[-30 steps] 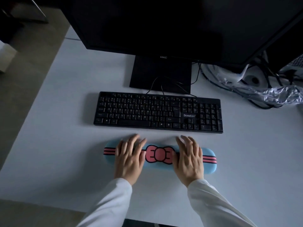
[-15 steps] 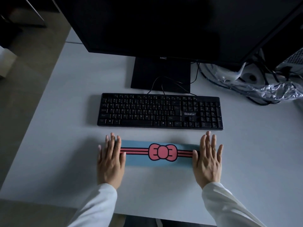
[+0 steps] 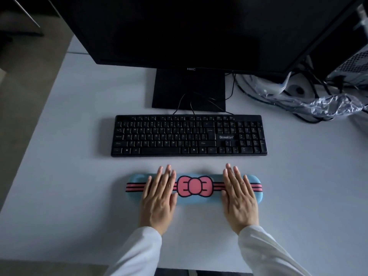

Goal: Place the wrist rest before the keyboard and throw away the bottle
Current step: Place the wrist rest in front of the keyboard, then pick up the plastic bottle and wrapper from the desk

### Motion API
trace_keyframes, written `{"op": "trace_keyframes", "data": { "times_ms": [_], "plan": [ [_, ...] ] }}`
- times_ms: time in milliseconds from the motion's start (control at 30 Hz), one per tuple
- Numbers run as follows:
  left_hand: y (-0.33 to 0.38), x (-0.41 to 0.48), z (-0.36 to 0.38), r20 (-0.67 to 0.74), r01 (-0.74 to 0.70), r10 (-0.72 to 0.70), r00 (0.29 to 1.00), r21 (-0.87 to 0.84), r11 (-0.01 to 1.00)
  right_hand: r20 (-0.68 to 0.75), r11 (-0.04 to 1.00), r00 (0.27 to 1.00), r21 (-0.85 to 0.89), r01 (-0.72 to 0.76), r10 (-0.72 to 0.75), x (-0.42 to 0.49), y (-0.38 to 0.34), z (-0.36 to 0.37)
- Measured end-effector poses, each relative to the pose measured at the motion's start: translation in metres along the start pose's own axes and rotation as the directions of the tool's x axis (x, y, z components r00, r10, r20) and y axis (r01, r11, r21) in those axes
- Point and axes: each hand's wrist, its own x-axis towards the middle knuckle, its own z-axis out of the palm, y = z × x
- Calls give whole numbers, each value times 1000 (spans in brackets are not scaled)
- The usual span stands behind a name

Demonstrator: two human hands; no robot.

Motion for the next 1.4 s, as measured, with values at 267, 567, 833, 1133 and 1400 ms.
{"op": "trace_keyframes", "data": {
  "times_ms": [267,567,833,1133,1400],
  "plan": [
    [-43,-20,-8,29,212,-212,977,-13,977,40,918,918,-39,-393,395,-28,54,-21],
    [-53,-45,-38,-46,493,-504,863,-149,857,-189,714,689,152,-683,700,-87,47,-64],
    [52,-19,-56,72,259,-249,966,-224,939,-210,567,530,388,-727,822,-133,90,-108],
    [270,-21,-28,73,113,-95,993,-310,944,-233,417,348,577,-702,908,-220,207,-190],
    [408,-10,-19,231,128,-31,972,-420,898,-275,391,280,577,-717,920,-273,288,-227]
  ]
}}
